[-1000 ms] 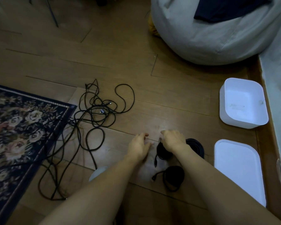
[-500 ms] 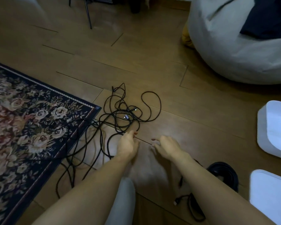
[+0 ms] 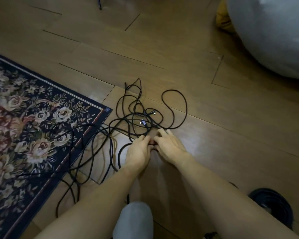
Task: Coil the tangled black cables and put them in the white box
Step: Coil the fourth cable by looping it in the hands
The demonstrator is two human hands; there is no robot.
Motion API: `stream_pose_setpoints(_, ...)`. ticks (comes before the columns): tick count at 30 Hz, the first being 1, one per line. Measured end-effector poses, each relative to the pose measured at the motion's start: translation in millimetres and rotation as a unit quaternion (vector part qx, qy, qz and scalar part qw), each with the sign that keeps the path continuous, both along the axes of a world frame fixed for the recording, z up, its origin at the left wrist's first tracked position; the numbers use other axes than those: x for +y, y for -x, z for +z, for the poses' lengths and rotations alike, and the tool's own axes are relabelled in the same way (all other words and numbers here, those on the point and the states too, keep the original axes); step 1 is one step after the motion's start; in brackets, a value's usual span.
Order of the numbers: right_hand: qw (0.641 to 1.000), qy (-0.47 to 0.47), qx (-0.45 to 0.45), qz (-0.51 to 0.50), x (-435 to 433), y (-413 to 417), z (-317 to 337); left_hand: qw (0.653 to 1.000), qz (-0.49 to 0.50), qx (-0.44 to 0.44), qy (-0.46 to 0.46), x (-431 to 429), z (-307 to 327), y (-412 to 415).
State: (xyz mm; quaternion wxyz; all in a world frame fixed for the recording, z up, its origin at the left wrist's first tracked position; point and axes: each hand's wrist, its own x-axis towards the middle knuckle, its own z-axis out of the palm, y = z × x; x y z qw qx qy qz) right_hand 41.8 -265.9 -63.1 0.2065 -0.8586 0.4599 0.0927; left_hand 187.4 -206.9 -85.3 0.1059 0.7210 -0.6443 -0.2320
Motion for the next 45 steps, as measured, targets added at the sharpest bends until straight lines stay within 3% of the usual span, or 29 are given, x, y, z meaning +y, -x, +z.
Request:
stream_pose_setpoints(3,0.999,0.019,-0.033,-0.017,-2.4,21.3,18.6,0.999,-0.019,-0.006,0.05,-5.6,10.7,2.5)
stream_pose_setpoints(5,0.993,0.044,-0.091,-0.057,-5.8,47.6,39.1,0.995,-0.024,-0.035,0.085,-14.9,24.3,5.0)
stream_pose_setpoints(8,0.99,0.051,-0.103,-0.086,-10.8,93.5,89.6,0.986,-0.039,-0.09,0.135,-28.2,54.2,12.1)
stream_pose_setpoints(11,0.984,0.061,-0.098,-0.133,-8.0,137.4,157.9,0.988,-0.048,-0.09,0.113,-38.6,98.2,33.5)
stream_pose_setpoints(15,0.966,0.057,-0.142,-0.21,7.7,195.6,255.6,0.991,-0.053,-0.048,0.114,-46.8,170.4,67.3)
stream_pose_setpoints(19,0.951,0.052,-0.192,-0.236,45.2,254.0,345.2,0.976,-0.086,-0.043,0.195,-35.2,265.8,97.8)
stream_pose_setpoints(24,0.941,0.119,-0.201,-0.247,101.0,300.2,426.1,0.947,-0.085,-0.068,0.303,-8.5,381.7,113.1)
stream_pose_setpoints(27,0.929,0.174,-0.225,-0.237,132.3,304.2,445.8,0.948,-0.099,-0.055,0.297,18.3,419.9,124.8)
stream_pose_setpoints(31,0.918,0.212,-0.249,-0.225,161.5,282.4,457.0,0.966,-0.176,0.088,0.165,61.5,450.8,169.2)
stream_pose_setpoints(34,0.914,0.225,-0.256,-0.221,171.7,277.2,468.0,0.952,-0.216,0.12,0.183,81.9,462.6,189.3)
stream_pose_setpoints(38,0.928,0.216,-0.217,-0.214,181.1,298.4,485.1,0.945,-0.177,0.028,0.274,81.4,474.4,160.9)
stream_pose_setpoints(41,0.926,0.22,-0.211,-0.221,185.3,318.9,491.8,0.95,-0.112,-0.016,0.29,69.9,474.5,128.9)
stream_pose_setpoints(43,0.923,0.23,-0.218,-0.219,187.1,320.2,490.7,0.955,-0.103,-0.014,0.278,66.2,470.9,121.2)
stream_pose_setpoints(45,0.914,0.24,-0.24,-0.222,184.3,310.1,485.0,0.959,-0.135,0.051,0.244,69.5,470.8,132.9)
